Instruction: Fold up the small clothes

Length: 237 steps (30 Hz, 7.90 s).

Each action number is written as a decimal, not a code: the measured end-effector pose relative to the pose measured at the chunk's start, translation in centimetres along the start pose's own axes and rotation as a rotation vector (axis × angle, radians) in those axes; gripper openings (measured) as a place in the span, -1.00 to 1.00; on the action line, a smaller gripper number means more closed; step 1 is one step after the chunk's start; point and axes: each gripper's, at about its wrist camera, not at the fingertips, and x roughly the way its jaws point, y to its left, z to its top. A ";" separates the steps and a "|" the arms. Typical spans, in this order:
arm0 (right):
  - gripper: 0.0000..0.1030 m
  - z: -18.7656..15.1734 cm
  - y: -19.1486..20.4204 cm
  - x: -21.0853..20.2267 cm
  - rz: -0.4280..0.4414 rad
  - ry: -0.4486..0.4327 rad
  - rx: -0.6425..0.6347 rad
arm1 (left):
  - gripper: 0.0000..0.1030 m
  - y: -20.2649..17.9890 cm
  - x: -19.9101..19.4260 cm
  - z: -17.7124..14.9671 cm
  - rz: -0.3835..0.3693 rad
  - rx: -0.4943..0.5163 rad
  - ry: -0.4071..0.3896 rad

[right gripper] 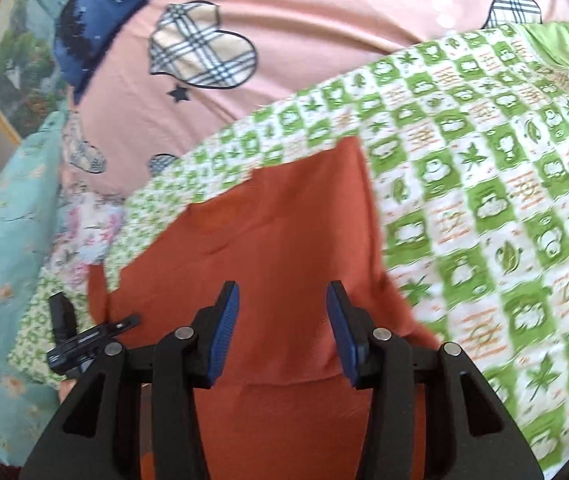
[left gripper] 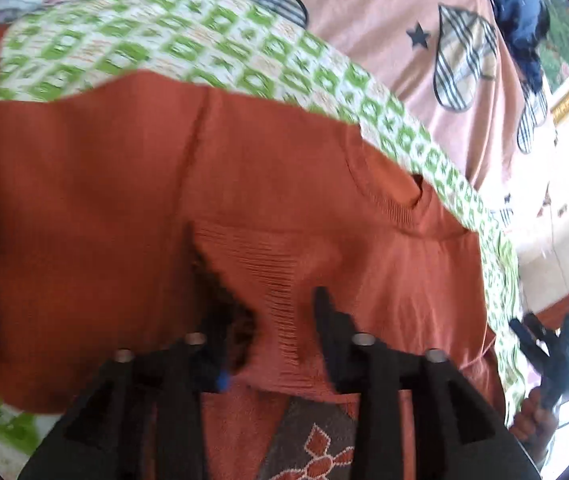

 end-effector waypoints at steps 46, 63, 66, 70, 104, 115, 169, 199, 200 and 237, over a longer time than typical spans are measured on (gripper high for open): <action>0.03 -1.8 1.1 1.7 -0.087 0.103 -0.079 | -0.77 -1.2 -6.0 -2.0 0.203 0.158 -0.126; 0.16 -10.5 10.1 3.7 0.081 0.267 -0.177 | 0.81 15.6 -10.7 10.4 0.522 -0.120 -0.177; 0.16 -10.7 10.1 3.8 0.073 0.276 -0.169 | 0.85 18.0 -8.9 13.5 0.593 -0.137 -0.142; 0.16 -10.7 9.9 3.9 0.063 0.282 -0.159 | 0.82 21.5 -6.3 15.9 0.709 -0.158 -0.077; 0.16 -9.7 3.4 -0.4 0.043 0.109 0.063 | -0.89 -18.0 0.5 -4.6 0.029 0.488 -0.155; 0.16 -5.4 4.9 3.8 0.070 0.110 0.070 | 0.25 -15.0 -1.2 -8.8 0.083 0.491 -0.063; -0.51 -6.3 -3.9 -1.3 -0.271 0.108 0.022 | 0.03 1.9 -10.0 -9.2 0.382 0.104 -0.074; 0.12 -22.2 -4.9 -13.8 0.247 0.280 -0.067 | 0.37 -0.7 -17.6 -29.1 -0.054 0.191 0.132; 0.12 -22.2 -4.9 -13.5 0.256 0.277 -0.063 | 0.36 -0.9 -17.5 -29.2 -0.052 0.203 0.131; -0.77 -7.3 -2.8 -13.3 0.368 -0.055 -0.010 | -0.90 -4.9 -23.4 -14.0 -0.087 0.223 -0.324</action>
